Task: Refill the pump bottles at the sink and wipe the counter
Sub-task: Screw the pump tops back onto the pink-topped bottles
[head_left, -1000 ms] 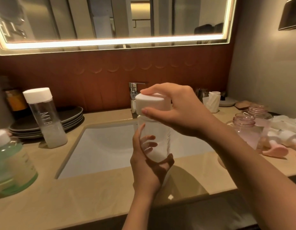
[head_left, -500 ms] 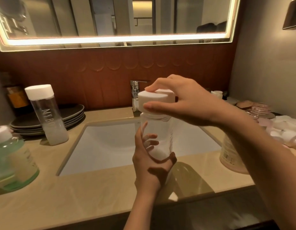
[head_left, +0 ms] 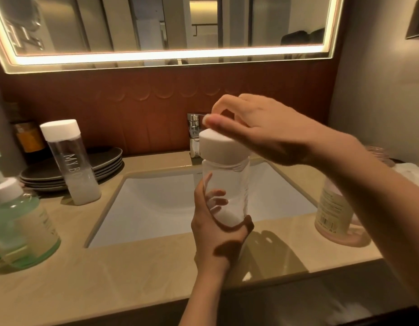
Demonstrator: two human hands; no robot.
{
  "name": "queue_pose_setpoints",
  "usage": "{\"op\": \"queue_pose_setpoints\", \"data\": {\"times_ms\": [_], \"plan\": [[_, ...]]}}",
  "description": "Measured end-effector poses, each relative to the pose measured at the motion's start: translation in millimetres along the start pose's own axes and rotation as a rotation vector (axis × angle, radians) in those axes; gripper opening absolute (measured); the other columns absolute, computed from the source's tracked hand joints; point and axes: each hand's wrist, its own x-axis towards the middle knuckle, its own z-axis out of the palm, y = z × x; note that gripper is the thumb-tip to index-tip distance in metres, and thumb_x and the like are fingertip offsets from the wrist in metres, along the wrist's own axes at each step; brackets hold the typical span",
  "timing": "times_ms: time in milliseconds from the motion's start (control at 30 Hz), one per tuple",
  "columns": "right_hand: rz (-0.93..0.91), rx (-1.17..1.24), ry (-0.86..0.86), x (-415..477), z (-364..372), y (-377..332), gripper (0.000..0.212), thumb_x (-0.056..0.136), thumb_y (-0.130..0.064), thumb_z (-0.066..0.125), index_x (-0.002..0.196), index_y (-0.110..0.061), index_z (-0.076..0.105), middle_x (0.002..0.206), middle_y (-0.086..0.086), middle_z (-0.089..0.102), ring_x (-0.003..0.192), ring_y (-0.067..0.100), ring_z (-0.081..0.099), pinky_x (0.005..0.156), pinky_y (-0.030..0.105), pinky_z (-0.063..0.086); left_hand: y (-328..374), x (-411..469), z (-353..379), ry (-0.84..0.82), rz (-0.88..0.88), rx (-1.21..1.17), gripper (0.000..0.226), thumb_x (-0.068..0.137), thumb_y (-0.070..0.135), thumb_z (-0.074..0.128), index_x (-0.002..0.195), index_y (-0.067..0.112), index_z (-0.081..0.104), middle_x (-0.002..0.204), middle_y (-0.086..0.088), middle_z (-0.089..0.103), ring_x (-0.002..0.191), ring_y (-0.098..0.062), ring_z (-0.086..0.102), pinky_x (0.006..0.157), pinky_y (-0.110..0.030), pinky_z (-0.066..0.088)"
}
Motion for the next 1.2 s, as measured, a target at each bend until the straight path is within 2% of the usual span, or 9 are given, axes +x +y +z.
{"op": "queue_pose_setpoints", "data": {"times_ms": [167, 300, 467, 567, 667, 800, 867, 1033, 1200], "plan": [[-0.074, 0.386, -0.181, -2.9, -17.2, 16.0, 0.058, 0.080, -0.060, 0.038, 0.136, -0.046, 0.034, 0.145, -0.018, 0.033, 0.127, -0.004, 0.031, 0.091, 0.009, 0.023, -0.7, -1.8, -2.1, -0.016, 0.010, 0.014, 0.098, 0.062, 0.013, 0.084, 0.129, 0.053, 0.023, 0.109, 0.021, 0.051, 0.099, 0.000, 0.055, 0.091, -0.030, 0.047], [-0.058, 0.341, -0.339, -5.0, -18.7, 9.5, 0.047, 0.087, -0.048, 0.053, 0.133, -0.044, 0.042, 0.128, -0.021, 0.048, 0.120, 0.003, 0.044, 0.097, 0.019, 0.036, -0.2, -2.2, -1.2, -0.023, -0.002, -0.003, 0.098, 0.064, 0.013, 0.084, 0.127, 0.055, 0.022, 0.110, 0.022, 0.049, 0.101, -0.002, 0.055, 0.088, -0.026, 0.048], [0.022, -0.297, 0.064, 0.0, 1.5, -15.5, 0.081, 0.062, -0.083, 0.009, 0.092, -0.021, 0.053, 0.080, -0.006, 0.047, 0.067, 0.008, 0.043, 0.057, 0.019, 0.034, -1.6, -1.8, 0.0, 0.006, 0.001, -0.033, 0.095, 0.059, 0.025, 0.084, 0.128, 0.053, 0.025, 0.108, 0.020, 0.052, 0.097, 0.003, 0.054, 0.082, -0.017, 0.045], [0.010, -0.294, 0.395, -1.0, -1.8, -11.4, 0.078, 0.077, -0.081, 0.004, 0.058, -0.017, 0.045, 0.051, -0.005, 0.038, 0.047, 0.009, 0.034, 0.052, 0.020, 0.026, -0.7, -1.0, -1.3, -0.012, -0.013, -0.051, 0.096, 0.061, 0.014, 0.085, 0.124, 0.055, 0.025, 0.107, 0.020, 0.052, 0.098, -0.001, 0.055, 0.084, -0.017, 0.043], [-0.049, -0.160, 0.598, 0.7, -15.0, 4.1, 0.068, 0.084, -0.073, 0.023, 0.062, -0.017, 0.054, 0.052, -0.006, 0.042, 0.049, 0.004, 0.035, 0.051, 0.018, 0.024, -1.0, -2.0, -2.1, -0.029, -0.003, -0.020, 0.100, 0.062, 0.011, 0.084, 0.123, 0.059, 0.021, 0.110, 0.021, 0.051, 0.100, -0.001, 0.054, 0.082, -0.014, 0.041], [-0.125, 0.202, -0.008, 2.5, -14.5, 16.5, 0.052, 0.085, -0.063, 0.047, 0.126, -0.031, 0.052, 0.124, -0.015, 0.053, 0.110, -0.002, 0.047, 0.083, 0.007, 0.031, -1.3, -2.8, -2.4, -0.028, 0.004, 0.000, 0.100, 0.063, 0.010, 0.084, 0.126, 0.057, 0.022, 0.112, 0.018, 0.051, 0.101, -0.003, 0.054, 0.086, -0.023, 0.046], [-0.109, 0.306, -0.190, 0.6, -6.7, 15.0, 0.058, 0.079, -0.060, 0.045, 0.132, -0.039, 0.045, 0.129, -0.024, 0.046, 0.118, -0.006, 0.042, 0.089, 0.009, 0.032, -0.4, -3.6, -2.2, -0.025, 0.000, 0.000, 0.099, 0.063, 0.011, 0.084, 0.128, 0.055, 0.023, 0.112, 0.018, 0.051, 0.101, -0.003, 0.054, 0.086, -0.027, 0.049], [-0.055, 0.069, 0.009, 5.9, 4.8, 0.4, 0.072, 0.069, -0.074, 0.036, 0.112, -0.024, 0.064, 0.086, -0.018, 0.052, 0.081, 0.002, 0.052, 0.068, 0.014, 0.041, -3.4, -1.5, -0.9, -0.016, 0.015, -0.011, 0.098, 0.063, 0.017, 0.085, 0.130, 0.053, 0.024, 0.108, 0.021, 0.051, 0.097, 0.004, 0.054, 0.079, -0.013, 0.045], [-0.093, -0.414, 0.258, 4.9, 11.1, -20.2, 0.077, 0.073, -0.078, 0.003, 0.063, -0.016, 0.049, 0.060, -0.004, 0.047, 0.052, 0.010, 0.040, 0.049, 0.021, 0.028, -0.8, -0.8, -1.0, -0.010, 0.000, -0.029, 0.091, 0.057, 0.032, 0.082, 0.124, 0.054, 0.025, 0.107, 0.024, 0.050, 0.097, 0.006, 0.052, 0.075, -0.006, 0.041]]}}
